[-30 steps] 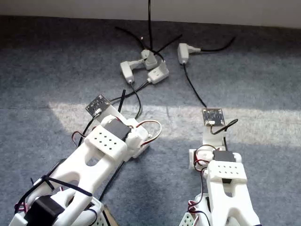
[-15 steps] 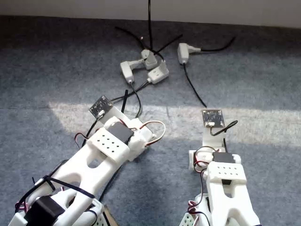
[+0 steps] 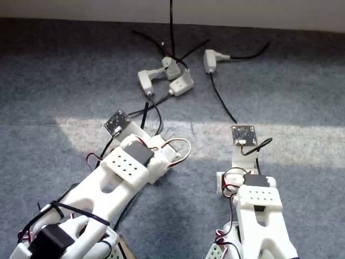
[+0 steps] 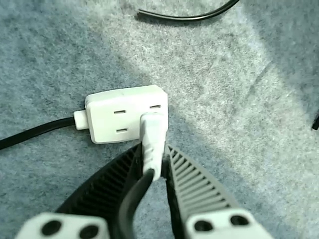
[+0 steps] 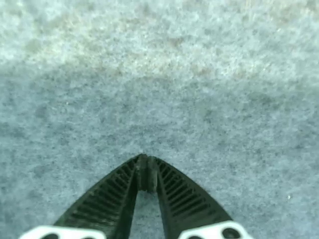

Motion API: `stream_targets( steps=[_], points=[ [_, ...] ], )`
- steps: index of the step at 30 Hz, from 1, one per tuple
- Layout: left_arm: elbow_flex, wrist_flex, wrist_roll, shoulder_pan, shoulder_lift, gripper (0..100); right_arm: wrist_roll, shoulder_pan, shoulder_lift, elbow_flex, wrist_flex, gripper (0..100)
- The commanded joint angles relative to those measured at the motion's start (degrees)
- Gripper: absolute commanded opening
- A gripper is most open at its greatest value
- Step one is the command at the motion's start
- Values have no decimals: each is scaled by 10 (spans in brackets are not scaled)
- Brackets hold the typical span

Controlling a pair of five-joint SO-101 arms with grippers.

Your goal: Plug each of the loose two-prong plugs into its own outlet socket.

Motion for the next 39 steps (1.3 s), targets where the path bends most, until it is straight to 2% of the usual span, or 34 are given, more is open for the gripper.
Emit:
stream_targets(
  steps=[1,8,20,27,39],
  points=[
    [0,-11,4,3,-8,7,-4,4,-10,-2,-8,9],
    [0,-11,3,-28,-8,7,-4,4,-10,-2,-8,9],
    [7,-33,2,-23,-8,7,-4,4,-10,-2,-8,9],
    [17,-33,2,7,-9,7,-4,4,-10,-2,-8,9],
    [19,-19,1,0,-9,8,-3,4,-10,-2,-8,9]
  ],
)
